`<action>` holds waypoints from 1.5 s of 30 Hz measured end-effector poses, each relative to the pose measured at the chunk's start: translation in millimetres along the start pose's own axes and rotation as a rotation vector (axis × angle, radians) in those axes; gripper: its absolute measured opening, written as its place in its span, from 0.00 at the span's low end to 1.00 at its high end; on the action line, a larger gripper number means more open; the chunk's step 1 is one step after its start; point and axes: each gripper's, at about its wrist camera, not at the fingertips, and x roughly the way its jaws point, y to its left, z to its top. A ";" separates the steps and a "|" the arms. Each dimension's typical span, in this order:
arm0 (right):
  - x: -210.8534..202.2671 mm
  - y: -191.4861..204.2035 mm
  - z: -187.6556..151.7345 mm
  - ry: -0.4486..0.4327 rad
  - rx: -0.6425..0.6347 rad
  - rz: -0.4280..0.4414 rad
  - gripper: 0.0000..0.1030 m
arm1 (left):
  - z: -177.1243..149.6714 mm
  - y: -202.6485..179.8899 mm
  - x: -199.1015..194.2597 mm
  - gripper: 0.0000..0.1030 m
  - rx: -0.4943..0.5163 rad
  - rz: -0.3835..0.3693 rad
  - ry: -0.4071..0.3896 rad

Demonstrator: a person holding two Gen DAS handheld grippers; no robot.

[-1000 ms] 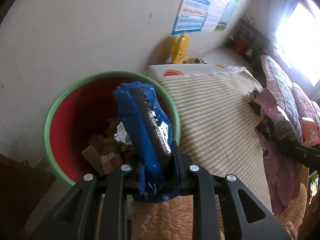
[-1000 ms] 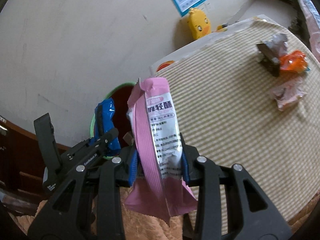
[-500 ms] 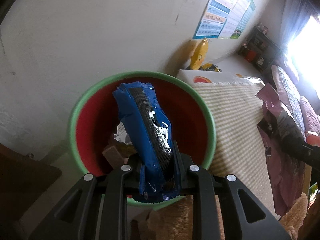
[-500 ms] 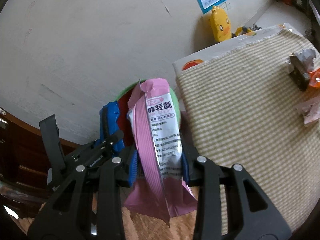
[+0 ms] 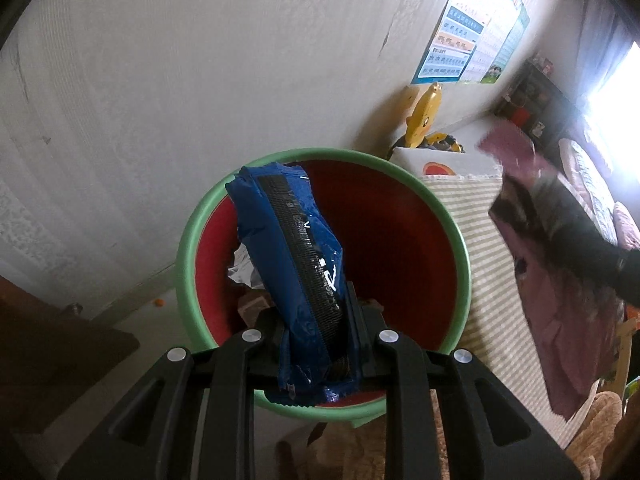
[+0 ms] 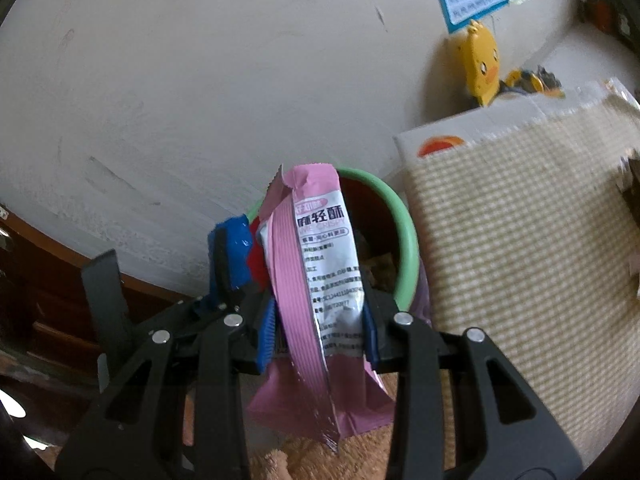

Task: Collect trash
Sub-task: 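Carry both packages over the red bucket and open both grippers, then grasp the two strawberry drink cartons with the right gripper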

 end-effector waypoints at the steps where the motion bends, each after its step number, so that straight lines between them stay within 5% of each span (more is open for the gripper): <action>1: 0.2 3.0 2.5 -0.004 -0.011 -0.001 0.33 | 0.0 0.7 0.3 0.19 -0.002 0.003 0.001; 9: 1.5 13.0 10.2 -0.031 -0.029 0.008 0.34 | -2.4 6.7 3.7 0.26 -0.021 0.024 0.004; 12: -2.7 10.3 10.0 -0.058 -0.007 0.024 0.59 | -3.8 9.4 3.1 0.44 -0.042 0.030 -0.002; 18: -15.2 -12.9 1.8 -0.072 0.020 -0.010 0.67 | -6.1 9.6 2.3 0.57 -0.058 0.037 -0.003; 24: -42.0 -106.0 -20.5 -0.096 0.197 -0.190 0.72 | -8.9 8.8 4.0 0.62 -0.056 0.051 0.005; 33: -106.4 -278.6 -78.6 -0.268 0.732 -0.524 0.82 | -10.9 -7.9 2.2 0.62 -0.029 0.049 0.009; 37: -96.9 -315.5 -79.0 -0.226 0.805 -0.561 0.82 | -10.7 -25.8 -0.6 0.62 0.009 0.038 0.014; 42: -74.2 -326.3 -60.4 -0.158 0.727 -0.583 0.81 | -10.6 -52.8 -6.1 0.62 0.065 0.028 0.018; 44: -72.0 -322.8 -58.1 -0.158 0.673 -0.576 0.61 | -10.7 -66.8 -8.9 0.62 0.099 0.027 0.017; 45: -73.2 -320.2 -57.1 -0.159 0.653 -0.561 0.59 | -10.2 -71.9 -9.5 0.62 0.110 0.025 0.017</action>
